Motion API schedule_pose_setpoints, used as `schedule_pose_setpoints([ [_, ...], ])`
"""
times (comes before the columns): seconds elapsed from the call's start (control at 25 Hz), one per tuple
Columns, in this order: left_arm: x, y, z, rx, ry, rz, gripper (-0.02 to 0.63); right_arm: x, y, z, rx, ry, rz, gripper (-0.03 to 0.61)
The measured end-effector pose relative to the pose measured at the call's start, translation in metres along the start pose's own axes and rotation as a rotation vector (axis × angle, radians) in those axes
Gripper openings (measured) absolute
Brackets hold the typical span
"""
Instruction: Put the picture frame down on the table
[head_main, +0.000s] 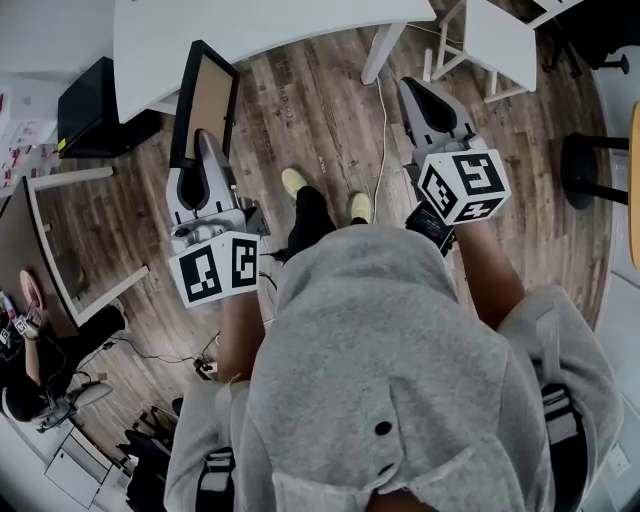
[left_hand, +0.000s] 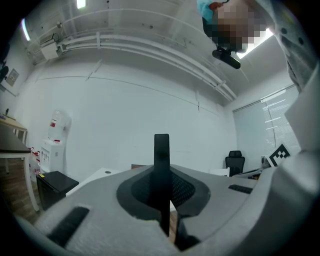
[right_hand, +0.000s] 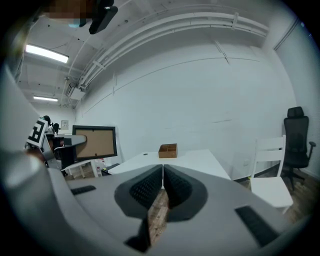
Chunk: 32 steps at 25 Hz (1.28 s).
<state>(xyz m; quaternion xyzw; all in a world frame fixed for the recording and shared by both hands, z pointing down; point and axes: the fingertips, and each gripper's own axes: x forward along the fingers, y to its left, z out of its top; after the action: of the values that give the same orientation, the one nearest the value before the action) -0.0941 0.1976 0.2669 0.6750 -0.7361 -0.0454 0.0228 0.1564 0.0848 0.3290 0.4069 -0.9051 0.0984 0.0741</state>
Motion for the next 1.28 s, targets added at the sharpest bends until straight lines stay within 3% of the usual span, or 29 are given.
schedule_pose_setpoints([
  [0.64, 0.067, 0.069, -0.001, -0.016, 0.009, -0.023, 0.033, 0.093, 0.027, 0.013, 0.008, 0.026, 0.010, 0.028],
  [1.28, 0.093, 0.132, -0.002, -0.047, 0.007, -0.046, 0.032, 0.150, 0.060, 0.025, -0.020, 0.041, -0.025, 0.028],
])
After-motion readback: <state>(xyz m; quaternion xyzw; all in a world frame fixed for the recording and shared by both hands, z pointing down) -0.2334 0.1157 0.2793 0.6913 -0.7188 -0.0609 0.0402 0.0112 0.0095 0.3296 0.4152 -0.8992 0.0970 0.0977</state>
